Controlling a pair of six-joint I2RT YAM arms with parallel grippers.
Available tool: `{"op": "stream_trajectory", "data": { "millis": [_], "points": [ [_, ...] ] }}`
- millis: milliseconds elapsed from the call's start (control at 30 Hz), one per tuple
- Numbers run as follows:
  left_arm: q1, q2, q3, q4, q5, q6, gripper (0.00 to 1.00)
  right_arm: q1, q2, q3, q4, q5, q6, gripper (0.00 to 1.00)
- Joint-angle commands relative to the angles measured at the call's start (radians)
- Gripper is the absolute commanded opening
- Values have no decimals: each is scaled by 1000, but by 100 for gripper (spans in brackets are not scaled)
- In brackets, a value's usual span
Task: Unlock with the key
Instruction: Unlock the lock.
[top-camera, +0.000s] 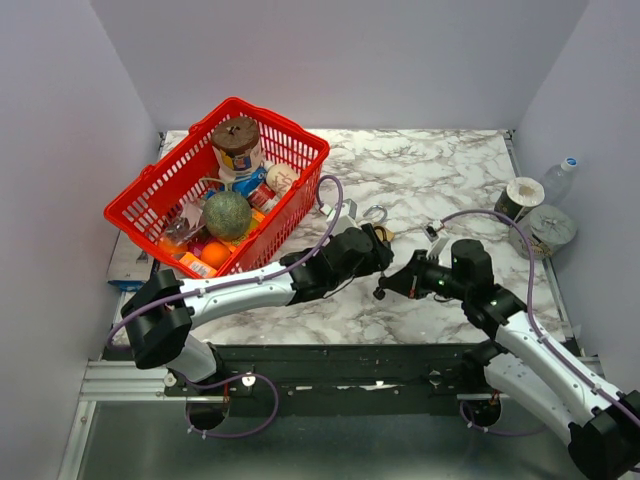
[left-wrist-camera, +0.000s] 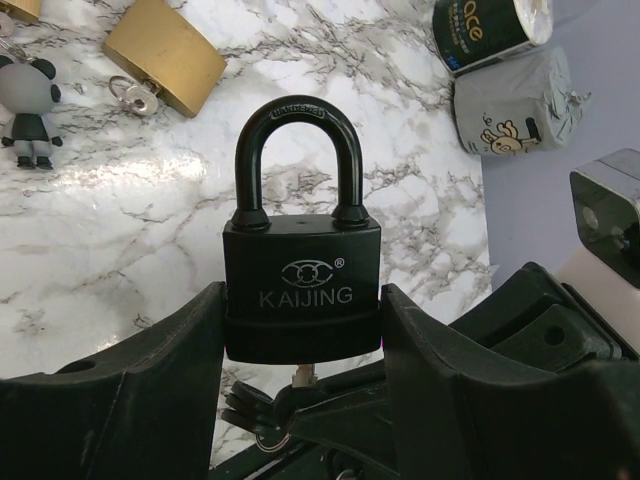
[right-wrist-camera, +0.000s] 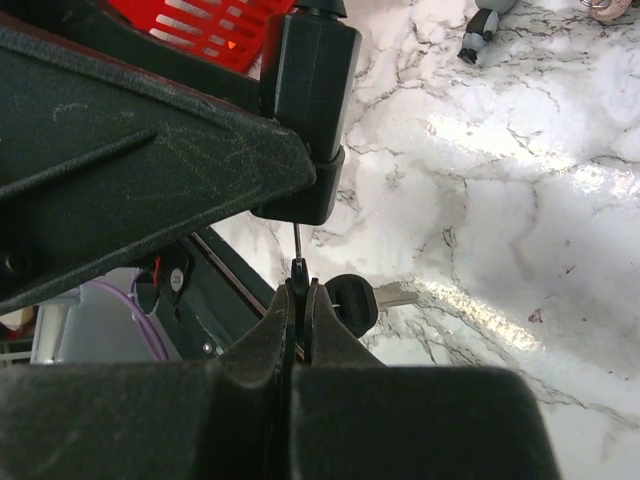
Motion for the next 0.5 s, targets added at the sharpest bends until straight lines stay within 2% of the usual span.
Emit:
{"op": "stream_trajectory", "data": {
  "millis": [0, 467],
  "points": [
    [-35, -30, 34, -26, -39, 13, 0, -13, 14, 31, 58, 145, 27, 1],
    [-50, -30, 20, -24, -27, 28, 0, -13, 63, 86, 95, 222, -22, 1]
  ]
}}
